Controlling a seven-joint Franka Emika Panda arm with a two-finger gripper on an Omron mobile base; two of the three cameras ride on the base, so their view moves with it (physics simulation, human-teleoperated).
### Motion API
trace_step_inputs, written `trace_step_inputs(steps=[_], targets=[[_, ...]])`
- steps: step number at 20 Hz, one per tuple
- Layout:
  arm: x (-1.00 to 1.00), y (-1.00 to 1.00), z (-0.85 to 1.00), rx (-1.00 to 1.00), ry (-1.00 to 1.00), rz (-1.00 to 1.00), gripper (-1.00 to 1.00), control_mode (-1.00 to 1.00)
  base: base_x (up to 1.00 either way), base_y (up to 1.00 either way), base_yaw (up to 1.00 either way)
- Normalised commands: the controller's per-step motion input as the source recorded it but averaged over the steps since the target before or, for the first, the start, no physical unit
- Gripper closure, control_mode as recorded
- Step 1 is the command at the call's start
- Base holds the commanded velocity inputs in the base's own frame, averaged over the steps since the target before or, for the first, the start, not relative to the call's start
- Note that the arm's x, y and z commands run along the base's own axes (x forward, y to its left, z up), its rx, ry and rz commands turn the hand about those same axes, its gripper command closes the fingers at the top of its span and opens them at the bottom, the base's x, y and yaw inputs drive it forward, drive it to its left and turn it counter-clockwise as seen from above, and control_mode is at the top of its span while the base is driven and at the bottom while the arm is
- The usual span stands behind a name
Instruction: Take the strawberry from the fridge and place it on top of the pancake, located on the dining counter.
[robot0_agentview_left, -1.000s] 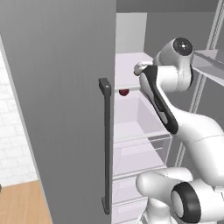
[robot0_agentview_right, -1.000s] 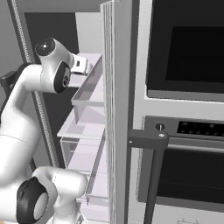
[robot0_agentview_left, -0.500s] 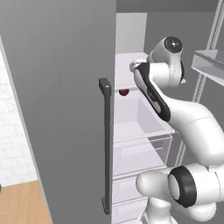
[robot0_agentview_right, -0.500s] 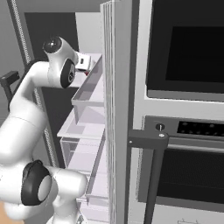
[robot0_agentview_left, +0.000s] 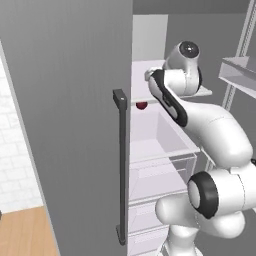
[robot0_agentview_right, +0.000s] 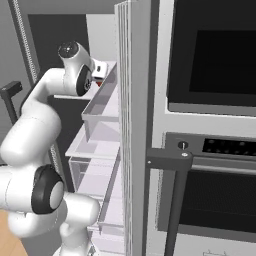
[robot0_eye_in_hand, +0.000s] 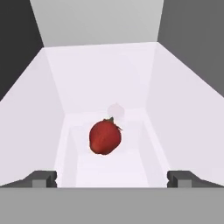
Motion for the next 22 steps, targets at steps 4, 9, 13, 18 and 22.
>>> trace_step_inputs(steps=[4, 9, 13, 18, 22], targets=[[0.40, 0.02, -0.17, 0.00, 0.00, 0.00, -1.00, -1.00, 0.00, 0.00, 0.00], [0.32, 0.01, -0.14, 0.00, 0.00, 0.00, -1.00, -1.00, 0.00, 0.00, 0.00], [0.29, 0.06, -0.14, 0.00, 0.01, 0.00, -1.00, -1.00, 0.00, 0.00, 0.00], [0.19, 0.04, -0.16, 0.00, 0.02, 0.00, -1.00, -1.00, 0.00, 0.00, 0.00], [0.12, 0.00, -0.16, 0.00, 0.03, 0.00, -1.00, -1.00, 0.00, 0.00, 0.00]])
